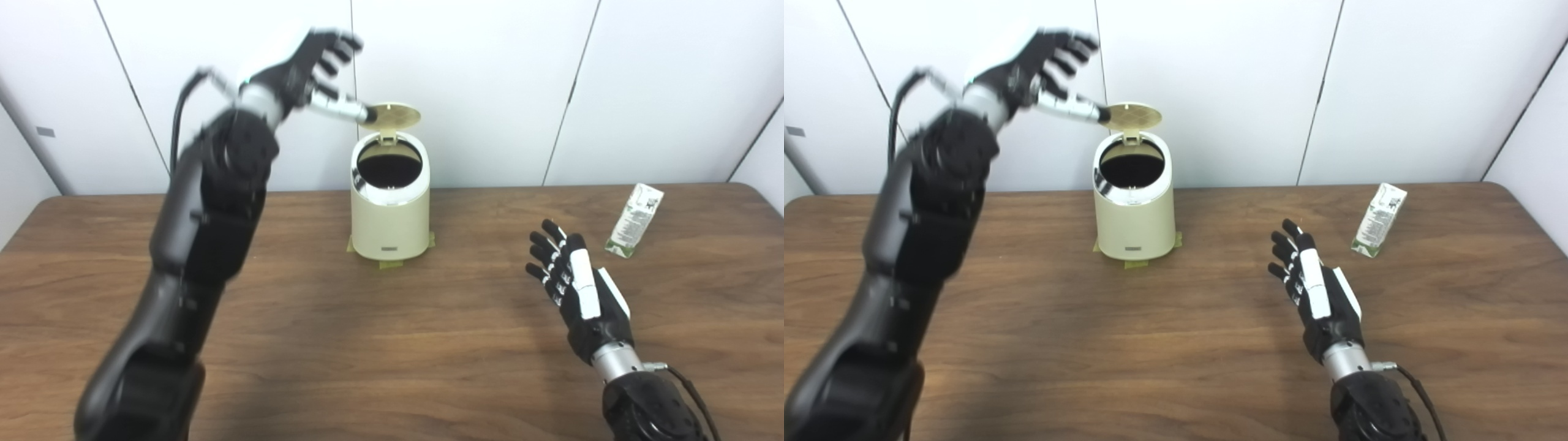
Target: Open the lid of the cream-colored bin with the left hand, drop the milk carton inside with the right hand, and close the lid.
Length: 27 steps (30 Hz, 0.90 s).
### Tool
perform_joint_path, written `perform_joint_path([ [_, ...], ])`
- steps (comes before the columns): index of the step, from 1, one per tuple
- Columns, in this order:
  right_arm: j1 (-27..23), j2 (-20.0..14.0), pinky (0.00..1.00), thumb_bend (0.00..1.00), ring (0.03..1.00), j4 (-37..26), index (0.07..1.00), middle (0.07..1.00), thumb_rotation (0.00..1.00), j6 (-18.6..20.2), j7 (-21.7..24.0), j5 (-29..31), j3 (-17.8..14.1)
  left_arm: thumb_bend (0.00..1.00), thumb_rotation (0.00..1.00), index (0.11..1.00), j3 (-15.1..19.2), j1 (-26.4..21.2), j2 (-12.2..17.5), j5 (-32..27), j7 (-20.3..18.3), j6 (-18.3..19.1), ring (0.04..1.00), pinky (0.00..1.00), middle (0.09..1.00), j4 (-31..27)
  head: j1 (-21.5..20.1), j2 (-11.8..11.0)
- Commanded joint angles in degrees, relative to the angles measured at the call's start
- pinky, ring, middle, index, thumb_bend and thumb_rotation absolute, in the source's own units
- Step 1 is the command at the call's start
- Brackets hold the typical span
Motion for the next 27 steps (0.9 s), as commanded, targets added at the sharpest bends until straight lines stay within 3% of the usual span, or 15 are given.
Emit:
perform_joint_path([
  [1,-2.2,-0.5,0.86,0.71,0.924,-1.6,0.922,0.918,0.75,-0.7,0.2,-0.2,-0.1,0.62,0.19,0.805,1.7,0.7,-1.4,-1.9,3.4,0.1,0.742,0.61,0.794,-4.0,0.0,0.0],
  [3,-2.5,-0.7,0.84,0.68,0.910,-2.0,0.915,0.909,0.59,-0.4,0.1,-0.4,-0.1,0.51,0.31,0.809,3.5,4.2,-3.4,-3.4,4.6,0.4,0.751,0.63,0.797,-6.4,-0.2,0.2],
  [4,-2.7,-1.1,0.83,0.69,0.904,-2.1,0.911,0.905,0.50,-0.6,0.1,-1.2,0.1,0.46,0.42,0.824,4.3,6.1,-4.4,-4.3,4.8,0.4,0.765,0.65,0.809,-7.5,-0.2,0.3],
  [5,-2.8,-1.9,0.81,0.72,0.890,-2.1,0.902,0.893,0.38,-1.2,0.0,-2.8,0.6,0.43,0.66,0.850,4.9,7.9,-5.2,-5.6,5.7,0.0,0.796,0.71,0.827,-8.1,-0.2,0.3],
  [6,-2.8,-2.5,0.81,0.74,0.876,-2.1,0.895,0.885,0.32,-1.7,0.0,-4.1,1.0,0.42,0.78,0.860,5.6,9.6,-6.3,-6.9,6.9,-0.5,0.800,0.72,0.831,-8.5,-0.3,0.3],
  [8,-2.8,-3.1,0.82,0.78,0.861,-2.3,0.887,0.882,0.21,-2.6,0.2,-5.3,1.3,0.44,0.91,0.890,7.2,12.7,-8.5,-9.8,9.6,-1.6,0.799,0.72,0.852,-9.3,-0.7,0.5],
  [11,-2.7,-4.0,0.81,0.79,0.845,-2.9,0.873,0.882,0.13,-2.8,0.3,-6.6,1.5,0.48,0.98,0.946,8.0,17.1,-11.1,-11.9,13.0,-2.6,0.821,0.71,0.896,-11.6,-1.3,0.4],
  [17,-2.5,-4.1,0.82,0.80,0.865,-2.4,0.866,0.896,0.11,-3.3,-0.8,-5.4,-1.3,0.54,1.00,0.990,8.9,23.8,-14.9,-15.3,18.3,-3.7,0.899,0.83,0.946,-14.9,-2.6,0.5],
  [22,-2.2,-4.1,0.81,0.81,0.853,-2.2,0.844,0.878,0.11,-4.9,-2.5,-6.6,-3.6,0.56,1.00,0.990,8.1,28.3,-14.7,-17.2,19.4,-5.0,0.928,0.95,0.943,-16.6,-6.5,0.7],
  [27,-1.2,-2.5,0.73,0.84,0.790,-8.0,0.800,0.832,0.15,-0.9,-6.0,-8.9,-5.0,0.57,1.00,0.987,8.2,30.3,-13.2,-19.6,18.7,-3.5,0.943,0.98,0.942,-17.7,-15.2,1.5],
])
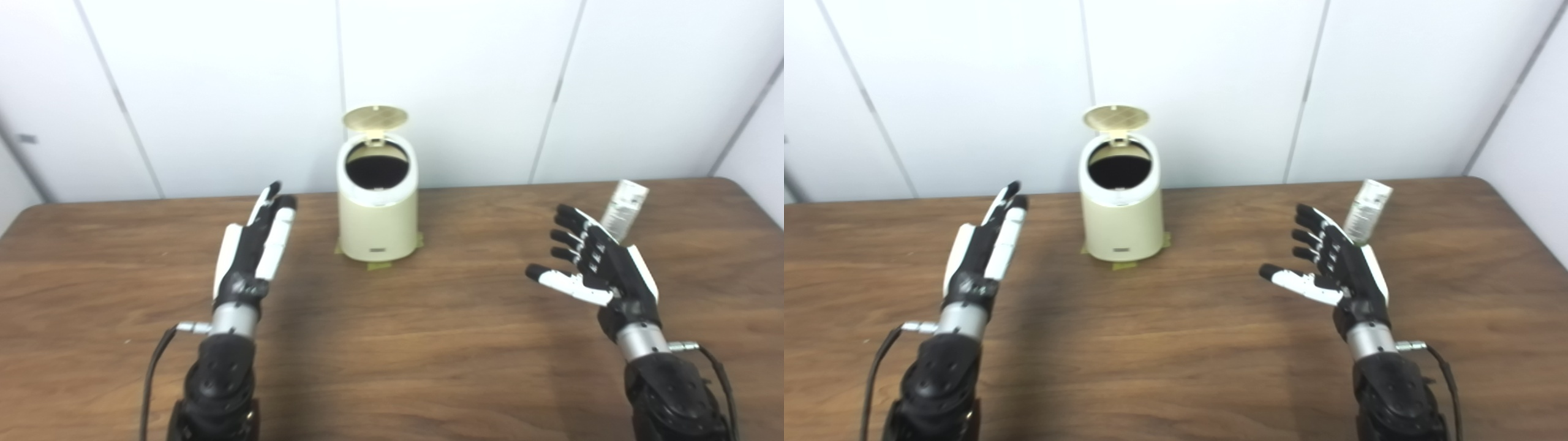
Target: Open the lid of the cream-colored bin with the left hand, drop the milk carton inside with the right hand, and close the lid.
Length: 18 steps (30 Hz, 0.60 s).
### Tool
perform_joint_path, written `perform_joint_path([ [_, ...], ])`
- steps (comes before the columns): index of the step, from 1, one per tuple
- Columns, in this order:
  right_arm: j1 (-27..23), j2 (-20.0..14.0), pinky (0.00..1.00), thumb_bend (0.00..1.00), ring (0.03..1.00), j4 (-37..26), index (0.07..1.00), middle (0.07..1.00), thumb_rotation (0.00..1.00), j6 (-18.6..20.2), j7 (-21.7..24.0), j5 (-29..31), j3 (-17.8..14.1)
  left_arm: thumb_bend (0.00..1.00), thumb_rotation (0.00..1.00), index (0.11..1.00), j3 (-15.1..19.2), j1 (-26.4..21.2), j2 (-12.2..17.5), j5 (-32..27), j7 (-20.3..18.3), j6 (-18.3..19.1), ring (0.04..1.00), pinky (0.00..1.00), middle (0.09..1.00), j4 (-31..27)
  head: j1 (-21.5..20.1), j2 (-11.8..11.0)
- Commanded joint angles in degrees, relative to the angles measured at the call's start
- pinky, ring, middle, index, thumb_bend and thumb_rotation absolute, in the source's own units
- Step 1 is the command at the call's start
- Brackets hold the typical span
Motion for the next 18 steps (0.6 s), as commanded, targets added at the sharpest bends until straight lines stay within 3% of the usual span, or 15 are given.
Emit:
perform_joint_path([
  [1,-1.2,1.2,0.72,0.85,0.785,-4.4,0.798,0.830,0.15,1.0,-2.4,-0.9,-1.5,0.57,1.00,0.989,0.1,-1.4,0.9,-1.5,-0.4,-0.6,0.948,0.98,0.943,-2.6,-3.6,0.5],
  [7,0.3,2.0,0.71,0.84,0.781,-7.6,0.805,0.817,0.12,3.1,-4.5,-1.8,-4.1,0.51,1.00,0.990,0.8,-1.2,1.5,-5.4,-0.9,0.1,0.960,0.97,0.959,-2.4,-7.6,0.5],
  [11,1.2,-0.1,0.74,0.85,0.784,-7.6,0.802,0.824,0.10,3.7,-5.3,-4.5,-6.1,0.49,1.00,0.970,0.3,-1.2,2.2,-5.8,-0.8,-0.3,0.946,0.98,0.945,-1.3,-9.6,0.8],
  [18,-0.2,-3.3,0.64,0.87,0.786,-3.0,0.786,0.839,0.06,4.9,-4.9,-3.1,-9.6,0.46,1.00,0.970,-0.2,-2.0,4.0,-6.4,-1.0,-1.2,0.984,1.00,0.955,0.9,-11.0,0.8],
])
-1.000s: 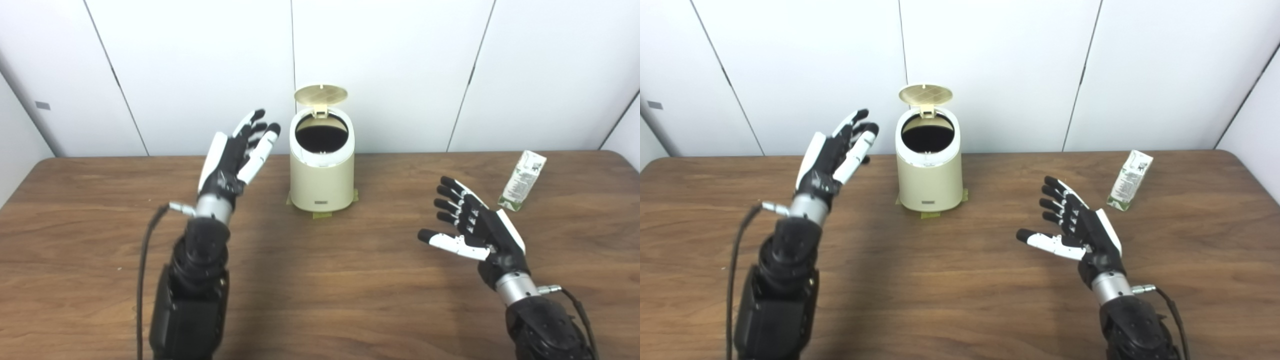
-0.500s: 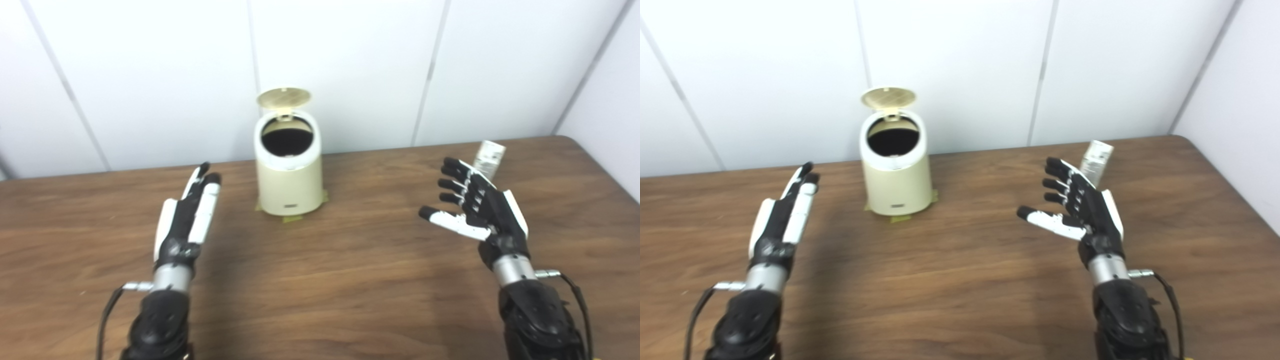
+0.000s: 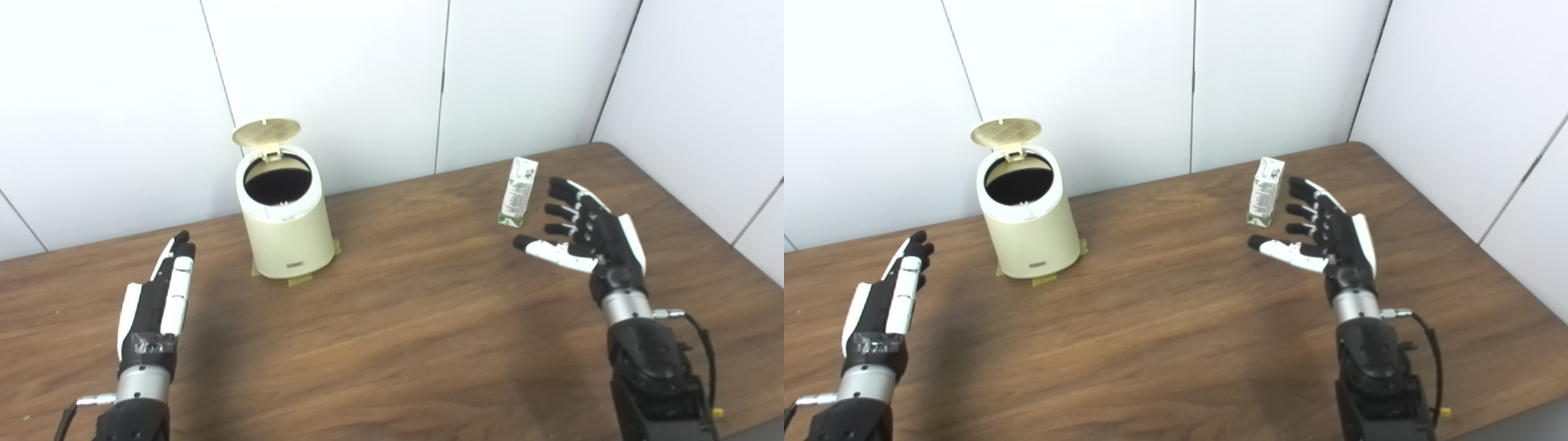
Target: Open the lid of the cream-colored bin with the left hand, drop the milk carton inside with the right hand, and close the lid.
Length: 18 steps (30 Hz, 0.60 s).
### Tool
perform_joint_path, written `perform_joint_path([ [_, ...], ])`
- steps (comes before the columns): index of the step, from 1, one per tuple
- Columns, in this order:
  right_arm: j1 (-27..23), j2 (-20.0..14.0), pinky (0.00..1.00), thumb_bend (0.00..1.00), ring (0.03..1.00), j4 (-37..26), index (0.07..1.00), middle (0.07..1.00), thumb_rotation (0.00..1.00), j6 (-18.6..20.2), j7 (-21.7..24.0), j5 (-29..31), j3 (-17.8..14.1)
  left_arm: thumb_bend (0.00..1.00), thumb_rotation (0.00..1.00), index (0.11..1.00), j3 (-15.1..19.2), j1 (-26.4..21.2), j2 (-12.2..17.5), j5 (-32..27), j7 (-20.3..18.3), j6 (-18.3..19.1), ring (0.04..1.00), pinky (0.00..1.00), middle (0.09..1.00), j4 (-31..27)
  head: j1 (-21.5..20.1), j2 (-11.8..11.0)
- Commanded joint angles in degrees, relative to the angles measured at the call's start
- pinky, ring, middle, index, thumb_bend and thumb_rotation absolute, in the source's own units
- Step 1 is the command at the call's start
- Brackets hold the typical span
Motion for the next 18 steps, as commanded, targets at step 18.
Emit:
perform_joint_path([
  [18,-18.3,-11.6,0.65,0.96,0.826,21.5,0.871,0.913,0.10,-6.1,-1.5,-8.5,4.2,0.40,1.00,0.983,-0.9,-1.5,6.2,-4.3,-3.8,2.0,0.957,0.97,0.975,-3.4,-0.3,-0.9],
])
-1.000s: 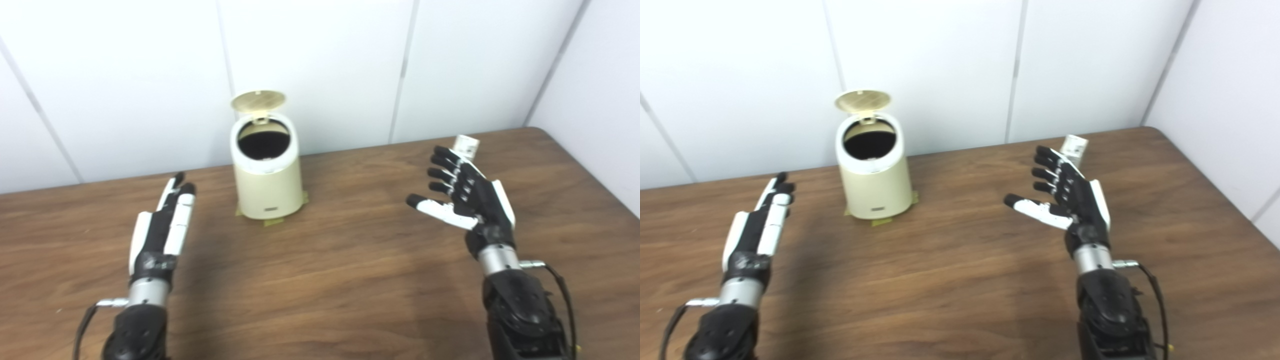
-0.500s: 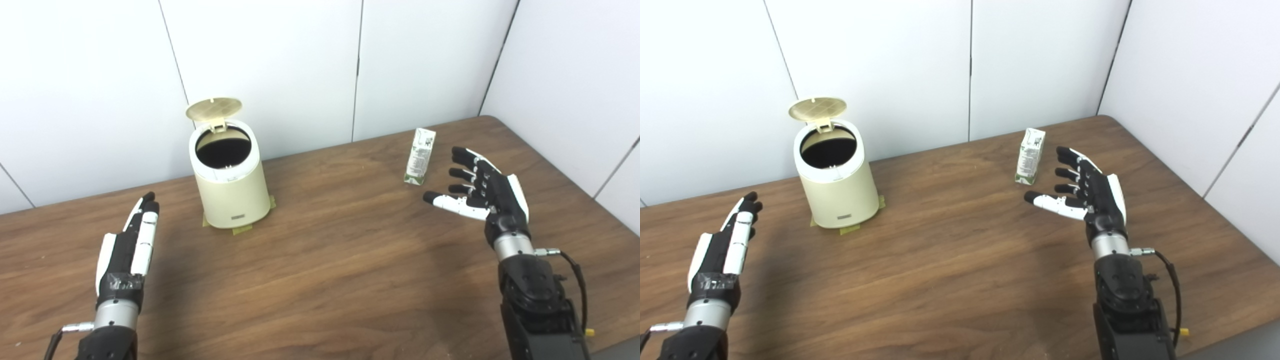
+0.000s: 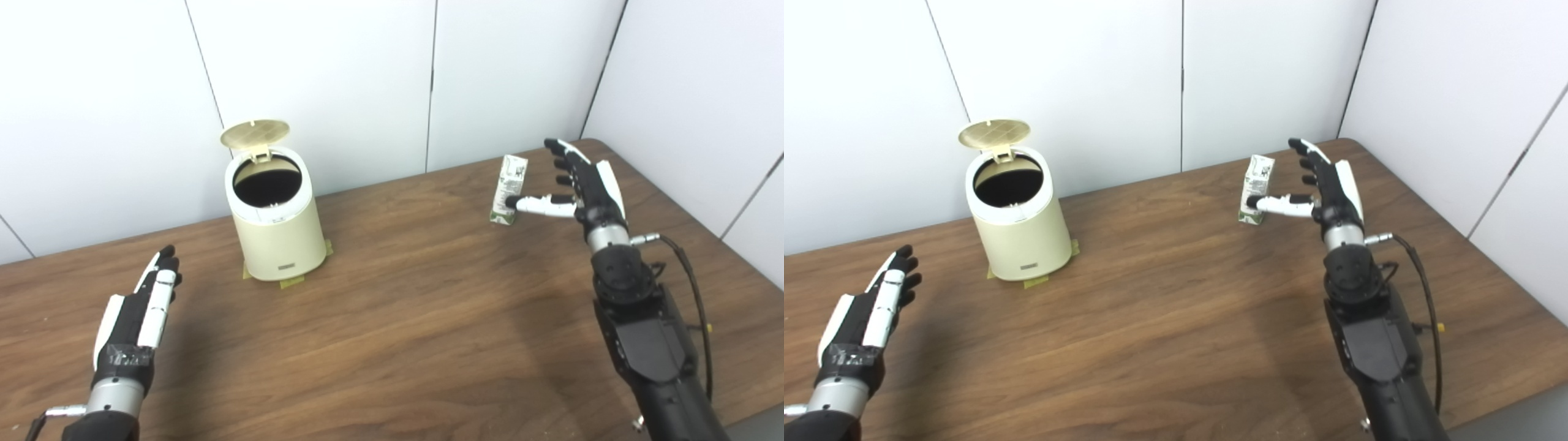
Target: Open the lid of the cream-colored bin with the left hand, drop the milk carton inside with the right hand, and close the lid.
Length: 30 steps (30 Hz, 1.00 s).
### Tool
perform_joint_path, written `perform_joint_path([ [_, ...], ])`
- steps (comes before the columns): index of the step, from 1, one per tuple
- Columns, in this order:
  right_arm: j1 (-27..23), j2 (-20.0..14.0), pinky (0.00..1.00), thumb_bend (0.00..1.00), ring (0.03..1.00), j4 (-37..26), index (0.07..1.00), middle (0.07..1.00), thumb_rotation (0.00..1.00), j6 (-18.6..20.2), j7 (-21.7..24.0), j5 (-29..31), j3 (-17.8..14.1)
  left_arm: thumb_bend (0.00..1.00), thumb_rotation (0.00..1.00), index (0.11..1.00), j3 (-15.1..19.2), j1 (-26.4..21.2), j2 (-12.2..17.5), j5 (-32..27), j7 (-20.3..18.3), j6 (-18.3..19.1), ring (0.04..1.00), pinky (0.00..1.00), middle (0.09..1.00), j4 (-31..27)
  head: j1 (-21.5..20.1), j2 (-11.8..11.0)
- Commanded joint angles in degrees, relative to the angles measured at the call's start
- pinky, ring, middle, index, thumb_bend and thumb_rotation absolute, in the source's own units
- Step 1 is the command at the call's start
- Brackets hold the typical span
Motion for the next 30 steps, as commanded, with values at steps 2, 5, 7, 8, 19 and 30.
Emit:
perform_joint_path([
  [2,-4.8,-2.3,0.52,0.97,0.755,2.4,0.876,0.914,0.10,-3.0,-0.1,0.0,0.3,0.39,1.00,0.992,-0.6,-1.3,1.9,-0.4,-1.4,0.0,0.969,0.99,0.983,-3.5,0.1,0.0],
  [5,-6.6,-2.9,0.44,0.97,0.722,5.0,0.875,0.905,0.10,-3.3,-0.2,-0.2,0.6,0.38,1.00,0.995,-0.8,-0.8,2.7,0.1,-2.8,0.5,0.986,1.00,0.987,-5.3,0.2,-0.1],
  [7,-7.4,-3.3,0.43,0.96,0.730,6.3,0.872,0.904,0.11,-3.2,-0.2,-0.4,0.8,0.37,1.00,0.995,-0.7,-0.6,2.9,0.0,-3.3,0.5,0.992,1.00,0.989,-6.1,0.3,0.0],
  [8,-7.7,-3.5,0.43,0.96,0.738,7.0,0.872,0.905,0.11,-3.2,-0.3,-0.6,1.0,0.37,1.00,0.996,-0.6,-0.6,3.1,-0.2,-3.5,0.5,0.991,1.00,0.990,-6.3,0.3,0.0],
  [19,-10.6,-3.7,0.43,0.92,0.655,14.4,0.879,0.907,0.12,-4.8,-0.3,1.5,1.1,0.30,1.00,1.000,1.5,-1.3,2.9,-0.8,-7.4,0.6,1.000,1.00,1.000,-9.0,0.8,0.3],
  [30,-10.1,-3.2,0.44,0.95,0.615,16.2,0.859,0.857,0.14,-7.8,-1.3,2.2,1.5,0.27,1.00,1.000,2.7,-1.6,2.0,-0.1,-9.1,0.6,0.998,1.00,0.997,-8.9,0.5,0.4],
])
